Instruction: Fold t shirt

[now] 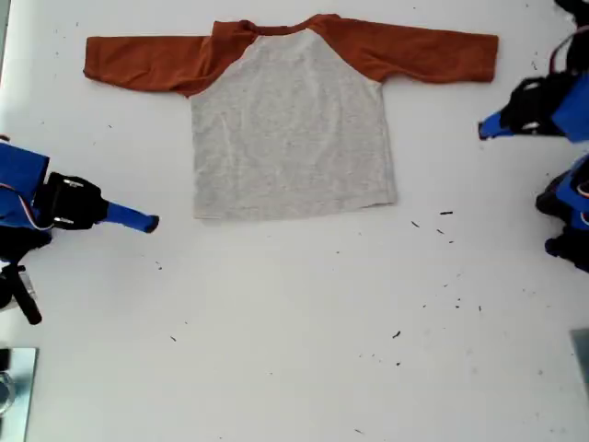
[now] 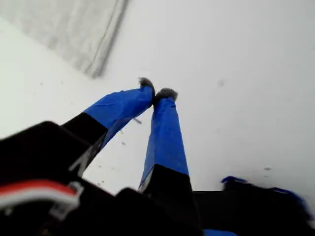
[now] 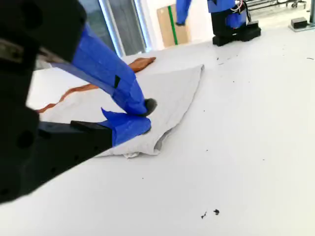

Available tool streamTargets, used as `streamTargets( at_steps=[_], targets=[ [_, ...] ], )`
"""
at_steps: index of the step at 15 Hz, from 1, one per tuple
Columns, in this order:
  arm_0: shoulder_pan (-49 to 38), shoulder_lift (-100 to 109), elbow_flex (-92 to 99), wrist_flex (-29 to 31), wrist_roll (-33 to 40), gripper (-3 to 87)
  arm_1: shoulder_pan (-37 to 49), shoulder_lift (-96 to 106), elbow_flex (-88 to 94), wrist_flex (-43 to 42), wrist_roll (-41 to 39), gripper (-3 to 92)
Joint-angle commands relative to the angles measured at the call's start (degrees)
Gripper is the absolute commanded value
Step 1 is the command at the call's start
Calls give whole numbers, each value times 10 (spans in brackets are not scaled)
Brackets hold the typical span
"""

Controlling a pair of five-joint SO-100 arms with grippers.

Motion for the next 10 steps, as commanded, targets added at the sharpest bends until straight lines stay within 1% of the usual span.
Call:
streamTargets(
  at_steps=[1, 2, 3, 4, 5, 7, 9, 10],
  targets=[
    [1, 4, 5, 3, -10, -3, 142, -158, -219, 28, -135, 35],
    [2, 4, 5, 3, -10, -3, 185, -234, -285, 32, -180, 97],
    [2, 4, 5, 3, -10, -3, 217, -307, -350, 45, -222, 236],
    [4, 4, 5, 3, -10, -3, 240, -352, -388, 42, -258, 354],
    [6, 4, 5, 3, -10, -3, 258, -378, -410, 30, -293, 394],
    [5, 4, 5, 3, -10, -3, 308, -406, -366, -39, -328, 405],
    [4, 4, 5, 3, -9, -3, 351, -449, -283, -156, -354, 377],
    [4, 4, 5, 3, -9, -3, 364, -486, -253, -214, -367, 377]
  ],
)
